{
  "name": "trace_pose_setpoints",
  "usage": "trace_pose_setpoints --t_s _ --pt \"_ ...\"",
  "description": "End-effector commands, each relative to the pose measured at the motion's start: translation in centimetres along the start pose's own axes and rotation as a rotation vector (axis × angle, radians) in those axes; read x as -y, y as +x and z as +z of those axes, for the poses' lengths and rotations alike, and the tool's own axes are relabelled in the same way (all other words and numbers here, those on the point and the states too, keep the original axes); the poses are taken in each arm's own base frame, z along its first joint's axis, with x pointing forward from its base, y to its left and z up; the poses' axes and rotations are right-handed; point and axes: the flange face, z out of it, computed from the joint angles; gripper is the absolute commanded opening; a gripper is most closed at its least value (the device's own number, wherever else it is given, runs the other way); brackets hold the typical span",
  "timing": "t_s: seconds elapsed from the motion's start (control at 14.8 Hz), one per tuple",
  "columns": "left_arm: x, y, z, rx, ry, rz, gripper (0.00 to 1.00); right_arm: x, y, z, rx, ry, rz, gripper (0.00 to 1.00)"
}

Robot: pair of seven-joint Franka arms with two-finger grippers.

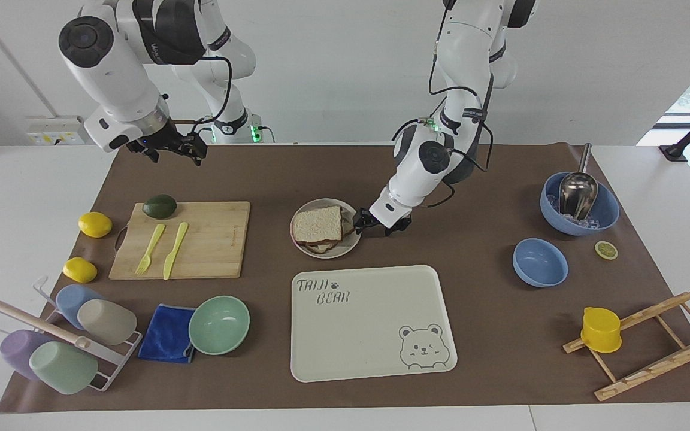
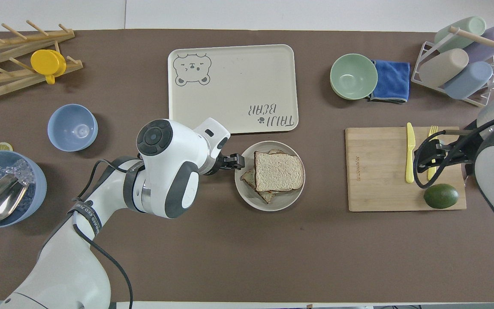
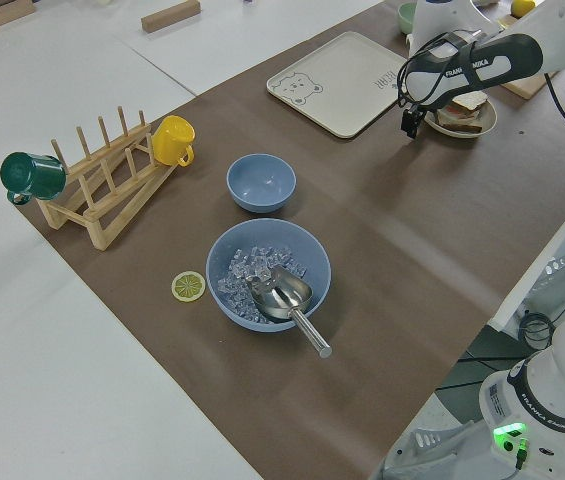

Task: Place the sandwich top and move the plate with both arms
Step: 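Grasp the plate rim with the left gripper while the right gripper withdraws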

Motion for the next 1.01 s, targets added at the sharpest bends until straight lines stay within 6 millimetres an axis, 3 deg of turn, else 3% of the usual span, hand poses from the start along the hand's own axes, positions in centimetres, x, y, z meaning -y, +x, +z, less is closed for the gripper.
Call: trace_pose_setpoints --t_s 0.0,0.27,0.41,0.54,0.61,0.81,0.95 --pt "-0.6 -0.7 0.2 0.011 -0.006 -0.008 0.65 -0.7 -0.3 0.7 -0.005 0.031 -0.008 1.0" --pt "-1.3 -1.6 0.6 0.032 0.001 0.006 0.62 -1.8 -0.3 0.2 -0.018 0.038 0.007 1.0" --pt "-1.3 -1.8 0.7 0.041 0.004 -0.001 0.57 -3.4 0.0 -1.3 -0.052 0.046 0.001 1.0" --pt "-1.9 -2.5 1.0 0.048 0.007 0.004 0.46 -7.0 0.5 -1.5 -0.066 0.086 -0.012 1.0" --pt "-1.8 -2.7 1.2 0.055 0.011 0.002 0.4 -7.7 0.5 -1.9 -0.072 0.118 0.002 1.0" --pt "-1.7 -2.7 1.1 0.055 0.011 -0.001 0.19 -7.8 0.4 -3.6 -0.117 0.11 0.003 1.0" --pt "-1.7 -2.7 1.2 0.057 0.008 -0.016 0.01 -7.7 0.8 -3.4 -0.123 0.104 0.0 1.0"
